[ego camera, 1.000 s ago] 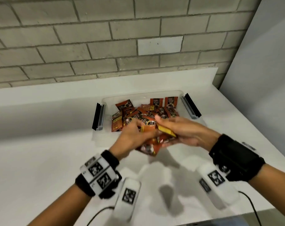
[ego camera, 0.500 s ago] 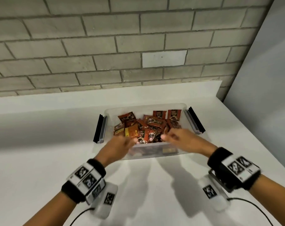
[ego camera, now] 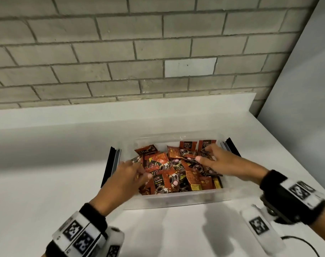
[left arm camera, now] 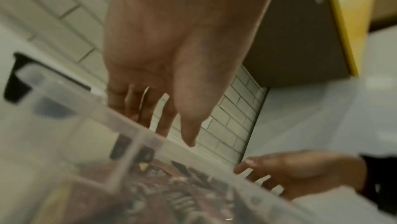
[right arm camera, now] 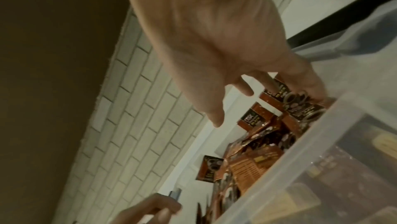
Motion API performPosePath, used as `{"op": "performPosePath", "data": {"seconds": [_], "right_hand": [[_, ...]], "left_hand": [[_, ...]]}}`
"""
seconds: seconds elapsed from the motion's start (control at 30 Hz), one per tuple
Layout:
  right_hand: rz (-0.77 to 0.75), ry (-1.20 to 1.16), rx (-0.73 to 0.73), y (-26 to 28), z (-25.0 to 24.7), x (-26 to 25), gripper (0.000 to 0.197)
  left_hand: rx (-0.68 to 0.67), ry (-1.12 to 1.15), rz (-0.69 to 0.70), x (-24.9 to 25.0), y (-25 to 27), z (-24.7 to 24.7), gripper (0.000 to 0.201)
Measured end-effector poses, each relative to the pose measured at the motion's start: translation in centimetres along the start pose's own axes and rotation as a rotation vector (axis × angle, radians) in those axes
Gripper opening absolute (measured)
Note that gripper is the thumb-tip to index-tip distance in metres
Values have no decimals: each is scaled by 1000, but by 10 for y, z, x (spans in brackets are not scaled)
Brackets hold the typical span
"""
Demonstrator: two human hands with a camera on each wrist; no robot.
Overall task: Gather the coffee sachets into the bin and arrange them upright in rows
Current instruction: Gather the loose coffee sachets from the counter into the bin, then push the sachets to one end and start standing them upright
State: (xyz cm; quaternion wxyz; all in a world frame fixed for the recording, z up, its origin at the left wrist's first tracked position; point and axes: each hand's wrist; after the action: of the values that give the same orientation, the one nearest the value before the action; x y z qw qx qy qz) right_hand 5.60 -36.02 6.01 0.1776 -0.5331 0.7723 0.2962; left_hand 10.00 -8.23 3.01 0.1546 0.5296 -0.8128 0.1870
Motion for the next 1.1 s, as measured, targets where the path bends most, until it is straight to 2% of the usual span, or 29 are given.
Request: {"op": "performPosePath", "data": {"seconds": [0.07,0.13,0.27,0.33,0.47,0.57,0.63,0.7,0.8,0.87,0.97,1.03,1.1], "right_hand": [[108,-80,-69,-14,3,-7,83],[189,-114,-174,-25,12,-13,85],[200,-88,-276,-35,40,-20,75],[171,-81,-296,-36,52,-27,76],[8,6,-277,-34,70,-45,71],[-27,-67,-309,-30,72,-57,61],[11,-139,-344,-28,60,-58,53],[73,-124,-263,-32,43,-50,51],[221,7,-125,-42,22,-25,65],[300,108,-143,-47,22,-14,71],[422,-10,-233,-47,34,-21,73],[409,-40,-239,-50,49,-32,68],[338,-20,-227,-53,62,-45,71]], "left_hand": [[228,-194,81,-8,-7,0,30],[303,-370,72,-22,-12,3,39],[188,-238,-70,-42,-10,20,68],[214,-193,-87,-44,-9,24,75],[282,-86,-116,-42,-6,24,87],[219,-77,-83,-37,-3,21,98],[171,-130,-34,-36,-3,21,104],[140,-179,-17,-38,-5,22,112],[127,-237,8,-39,-6,22,120],[117,-264,61,-37,-6,21,120],[84,-213,152,-36,-9,22,117],[48,-186,178,-37,-11,22,114],[30,-185,196,-39,-12,23,112]]}}
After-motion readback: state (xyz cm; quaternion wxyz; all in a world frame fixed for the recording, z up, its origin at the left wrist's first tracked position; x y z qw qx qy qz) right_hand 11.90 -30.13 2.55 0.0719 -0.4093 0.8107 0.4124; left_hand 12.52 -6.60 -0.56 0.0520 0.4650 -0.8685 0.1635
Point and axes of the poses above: each hand's wrist, its own y-axis away from the middle knuckle, its own z-axis out of the palm, x = y × z, and after that the axes turned 14 degrees about x, right-handed
